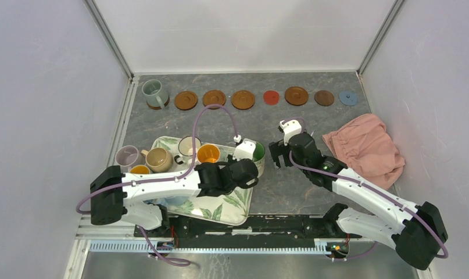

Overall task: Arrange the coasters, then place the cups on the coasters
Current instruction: Pick up the cup from the tray, then place the cup on the coaster.

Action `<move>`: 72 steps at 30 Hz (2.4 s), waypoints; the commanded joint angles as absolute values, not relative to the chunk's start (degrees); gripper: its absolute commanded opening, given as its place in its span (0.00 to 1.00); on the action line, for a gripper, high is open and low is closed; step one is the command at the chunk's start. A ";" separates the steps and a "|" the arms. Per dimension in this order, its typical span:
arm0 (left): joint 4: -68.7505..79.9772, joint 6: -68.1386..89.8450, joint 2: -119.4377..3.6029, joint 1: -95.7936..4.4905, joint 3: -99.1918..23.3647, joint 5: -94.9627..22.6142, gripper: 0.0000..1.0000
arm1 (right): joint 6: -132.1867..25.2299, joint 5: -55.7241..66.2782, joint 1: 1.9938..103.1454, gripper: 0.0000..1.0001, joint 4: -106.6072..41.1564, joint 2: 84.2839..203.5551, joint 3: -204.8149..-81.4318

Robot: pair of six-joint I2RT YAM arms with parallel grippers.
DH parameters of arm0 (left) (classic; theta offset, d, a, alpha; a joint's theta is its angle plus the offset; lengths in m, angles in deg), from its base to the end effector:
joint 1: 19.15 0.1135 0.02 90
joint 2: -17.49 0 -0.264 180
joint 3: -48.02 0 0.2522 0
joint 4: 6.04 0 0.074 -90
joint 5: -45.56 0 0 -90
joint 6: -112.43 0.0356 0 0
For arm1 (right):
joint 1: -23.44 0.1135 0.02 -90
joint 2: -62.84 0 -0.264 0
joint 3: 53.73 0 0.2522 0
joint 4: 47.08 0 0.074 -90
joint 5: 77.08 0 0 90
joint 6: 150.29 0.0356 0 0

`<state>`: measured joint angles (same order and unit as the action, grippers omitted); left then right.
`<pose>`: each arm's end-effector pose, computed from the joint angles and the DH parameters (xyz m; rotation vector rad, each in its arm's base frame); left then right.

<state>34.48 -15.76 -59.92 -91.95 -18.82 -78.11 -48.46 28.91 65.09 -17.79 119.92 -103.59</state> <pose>0.1003 -0.2573 0.2443 0.4450 2.2465 -0.2725 0.1662 0.1347 0.2390 -0.4123 2.1490 0.2211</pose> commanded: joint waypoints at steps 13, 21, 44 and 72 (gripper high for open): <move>17.05 -3.25 -65.23 -72.84 -34.81 -80.60 0.02 | -46.01 38.59 65.45 0.98 -16.90 117.89 -110.35; 13.44 2.88 -70.28 -60.02 -40.74 -81.40 0.02 | -43.25 39.31 65.41 0.98 -16.28 116.27 -110.67; 1.17 12.46 -87.09 -35.19 -47.15 -77.73 0.02 | -42.85 36.13 65.39 0.98 -16.26 114.95 -109.96; 0.82 13.60 -96.03 -31.37 -49.81 -73.49 0.02 | -44.19 35.52 65.39 0.98 -16.95 116.27 -109.31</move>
<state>10.50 11.97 -97.25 -32.10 -48.18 -72.14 -43.65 35.62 65.09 -15.41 116.20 -108.24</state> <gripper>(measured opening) 0.280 0.982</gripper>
